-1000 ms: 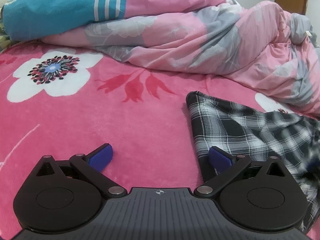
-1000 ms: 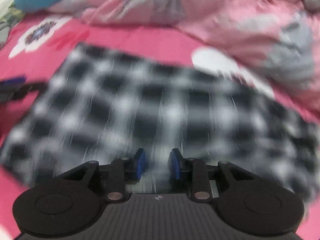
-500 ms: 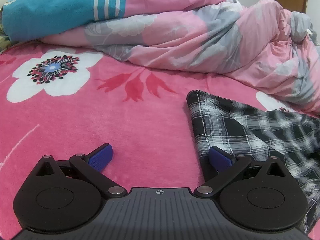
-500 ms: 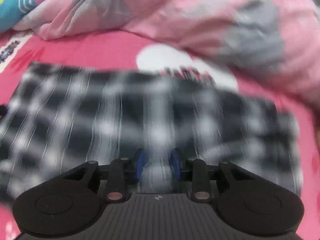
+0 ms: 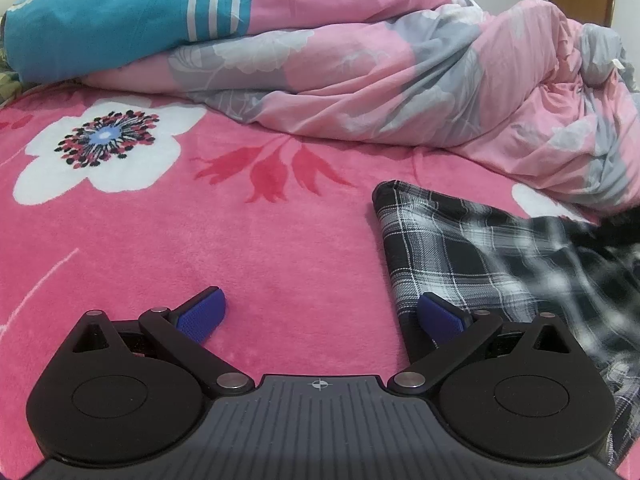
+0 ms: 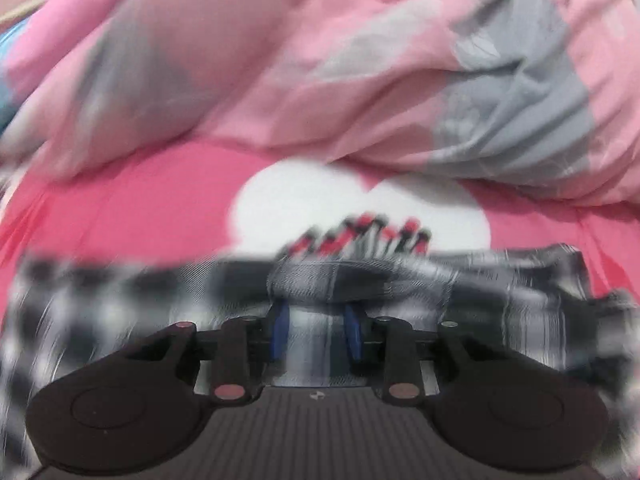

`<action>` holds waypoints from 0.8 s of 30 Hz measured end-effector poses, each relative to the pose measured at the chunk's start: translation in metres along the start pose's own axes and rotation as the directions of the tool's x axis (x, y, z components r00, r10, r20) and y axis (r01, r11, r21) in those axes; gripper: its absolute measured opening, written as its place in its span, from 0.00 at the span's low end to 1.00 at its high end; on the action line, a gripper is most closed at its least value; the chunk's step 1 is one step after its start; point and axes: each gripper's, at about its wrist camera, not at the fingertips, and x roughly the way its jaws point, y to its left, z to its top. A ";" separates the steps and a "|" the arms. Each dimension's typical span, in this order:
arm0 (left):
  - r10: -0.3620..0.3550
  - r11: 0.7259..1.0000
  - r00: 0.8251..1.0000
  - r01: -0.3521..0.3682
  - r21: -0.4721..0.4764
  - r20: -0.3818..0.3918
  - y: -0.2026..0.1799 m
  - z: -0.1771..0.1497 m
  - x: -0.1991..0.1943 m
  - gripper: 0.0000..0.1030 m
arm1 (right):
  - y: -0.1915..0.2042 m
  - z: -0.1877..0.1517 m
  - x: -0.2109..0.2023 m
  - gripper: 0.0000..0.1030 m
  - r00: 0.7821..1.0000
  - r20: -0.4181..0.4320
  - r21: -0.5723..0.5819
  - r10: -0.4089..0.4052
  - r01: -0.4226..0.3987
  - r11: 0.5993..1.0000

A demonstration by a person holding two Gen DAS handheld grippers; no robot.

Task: Fold clothes

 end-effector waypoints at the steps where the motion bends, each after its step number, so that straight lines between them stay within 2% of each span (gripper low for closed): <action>1: -0.004 1.000 1.000 0.004 -0.004 0.004 0.001 0.000 -0.001 1.00 | -0.006 0.003 -0.001 0.31 0.999 0.031 0.043 0.008 -0.010 0.999; 4: -0.025 0.999 0.999 0.026 -0.036 0.034 0.005 0.002 -0.007 1.00 | -0.022 0.001 -0.023 0.32 0.993 0.119 0.126 0.007 -0.022 0.992; 7: -0.072 0.996 0.994 0.077 -0.047 0.087 0.002 0.004 -0.020 1.00 | -0.033 -0.023 -0.062 0.32 0.989 0.150 0.114 0.013 -0.030 0.993; 11: -0.195 0.980 0.978 0.191 0.058 0.069 -0.023 -0.003 -0.031 1.00 | -0.043 -0.058 -0.099 0.32 0.990 0.122 0.092 0.071 -0.083 0.992; 13: -0.180 0.975 0.982 0.171 0.145 0.054 -0.041 -0.011 -0.031 1.00 | -0.039 -0.072 -0.103 0.32 0.994 0.083 0.046 0.074 -0.078 0.996; 15: -0.116 0.971 0.993 0.109 0.215 0.018 -0.054 -0.019 -0.021 1.00 | -0.038 -0.075 -0.093 0.32 0.997 0.060 0.021 0.046 -0.048 0.999; 17: -0.095 0.974 0.995 0.100 0.204 -0.036 -0.054 -0.020 -0.009 1.00 | -0.040 -0.073 -0.078 0.32 0.999 0.049 0.019 0.012 -0.013 1.000; 20: -0.120 0.981 0.992 0.123 0.151 -0.031 -0.045 -0.017 -0.008 1.00 | -0.058 -0.060 -0.062 0.32 0.992 0.094 0.075 -0.081 0.074 0.994; 23: -0.111 0.980 0.993 0.115 0.164 -0.032 -0.046 -0.018 -0.007 1.00 | -0.081 -0.062 -0.086 0.32 0.986 0.154 0.175 -0.065 0.038 0.984; 24: -0.109 0.979 0.994 0.112 0.168 -0.032 -0.046 -0.018 -0.007 1.00 | -0.083 -0.069 -0.099 0.32 0.986 0.166 0.157 -0.031 0.004 0.988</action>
